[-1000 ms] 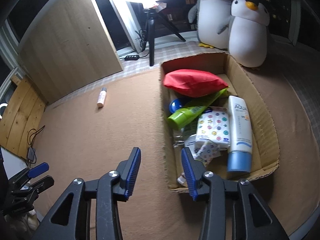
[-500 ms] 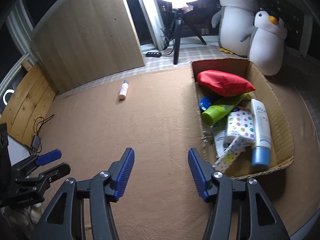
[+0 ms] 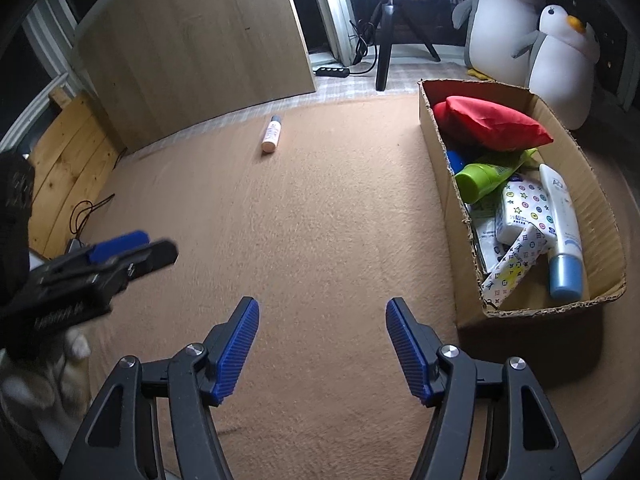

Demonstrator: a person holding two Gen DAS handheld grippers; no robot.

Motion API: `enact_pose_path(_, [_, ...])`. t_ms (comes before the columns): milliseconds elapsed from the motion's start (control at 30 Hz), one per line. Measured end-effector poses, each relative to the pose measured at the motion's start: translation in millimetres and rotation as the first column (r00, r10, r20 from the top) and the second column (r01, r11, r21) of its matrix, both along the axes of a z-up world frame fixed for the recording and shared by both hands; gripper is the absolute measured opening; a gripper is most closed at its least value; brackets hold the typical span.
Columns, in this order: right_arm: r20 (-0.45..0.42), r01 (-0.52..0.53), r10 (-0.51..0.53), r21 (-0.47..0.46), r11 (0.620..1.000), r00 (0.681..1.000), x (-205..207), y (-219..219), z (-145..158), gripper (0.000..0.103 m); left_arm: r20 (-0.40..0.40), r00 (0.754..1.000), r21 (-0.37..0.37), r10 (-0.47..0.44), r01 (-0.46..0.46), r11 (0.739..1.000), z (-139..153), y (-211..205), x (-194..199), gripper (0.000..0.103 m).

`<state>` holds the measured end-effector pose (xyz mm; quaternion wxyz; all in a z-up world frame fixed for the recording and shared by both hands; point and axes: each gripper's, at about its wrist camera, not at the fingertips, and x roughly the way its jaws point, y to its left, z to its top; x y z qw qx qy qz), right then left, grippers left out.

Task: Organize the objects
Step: 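Move the right tool to the small pink-white bottle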

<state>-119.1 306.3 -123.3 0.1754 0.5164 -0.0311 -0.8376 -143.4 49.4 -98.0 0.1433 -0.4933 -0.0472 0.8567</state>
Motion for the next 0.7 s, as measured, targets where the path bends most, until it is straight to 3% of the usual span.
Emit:
enact_pose_path(333, [-0.020,0.002,-0.002,0.004,1.000,1.000,-21,2,10,0.063,-0.007,1.000,-0.016,0.026,-0.026,1.000,-5,6,-36,0.068])
enact_pose_path(533, [-0.071,-0.025,0.025,0.003,1.000,0.997,-65,-16,27,0.063,-0.002,0.999,-0.022,0.047,-0.047,0.999,-12,-11,-38,0.068])
enact_pose_path(700, [-0.062,-0.043,0.042,-0.006,0.999,0.997,-112,-45,23,0.063,0.008,0.998,-0.016,0.068,-0.068,0.998,-22,-39,-30,0.068])
